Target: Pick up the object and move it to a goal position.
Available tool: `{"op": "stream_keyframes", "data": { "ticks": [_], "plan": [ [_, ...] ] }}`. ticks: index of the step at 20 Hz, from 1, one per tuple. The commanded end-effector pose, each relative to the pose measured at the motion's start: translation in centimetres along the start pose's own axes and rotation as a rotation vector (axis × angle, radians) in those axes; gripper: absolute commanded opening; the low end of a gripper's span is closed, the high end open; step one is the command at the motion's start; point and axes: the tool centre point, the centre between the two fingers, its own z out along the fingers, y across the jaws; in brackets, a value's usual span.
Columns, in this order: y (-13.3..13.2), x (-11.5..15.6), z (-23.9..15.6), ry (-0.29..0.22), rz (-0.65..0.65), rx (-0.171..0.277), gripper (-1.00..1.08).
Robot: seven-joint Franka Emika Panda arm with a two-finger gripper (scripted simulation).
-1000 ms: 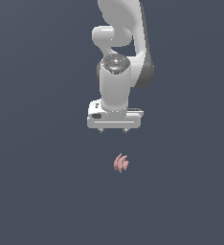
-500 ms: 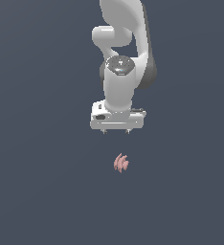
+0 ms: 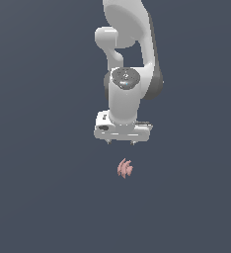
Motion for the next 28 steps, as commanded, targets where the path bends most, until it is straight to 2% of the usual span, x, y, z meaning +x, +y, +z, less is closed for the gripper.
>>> {"op": "stream_keyframes", "data": {
  "ticks": [1,15,28],
  "plan": [
    [-0.3,0.8,0.7,-0.002,0.046,0.002,1.0],
    [-2.1,5.3,5.6,-0.012,0.328,0.004,1.0],
    [-2.5,6.0,7.0,-0.015,0.377,0.003,1.0]
  ]
}}
